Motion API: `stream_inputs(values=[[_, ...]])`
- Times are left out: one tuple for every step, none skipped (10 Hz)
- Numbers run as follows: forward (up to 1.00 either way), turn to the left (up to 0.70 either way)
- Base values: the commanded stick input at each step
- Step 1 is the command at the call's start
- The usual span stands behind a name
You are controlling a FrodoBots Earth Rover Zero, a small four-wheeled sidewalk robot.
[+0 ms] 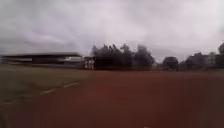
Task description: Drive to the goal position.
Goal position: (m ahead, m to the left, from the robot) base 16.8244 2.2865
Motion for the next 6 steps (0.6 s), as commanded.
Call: stream_inputs(values=[[0.70, 0.00], [0.70, 0.00], [0.70, 0.00], [0.70, 0.00], [0.70, 0.00], [0.70, 0.00]])
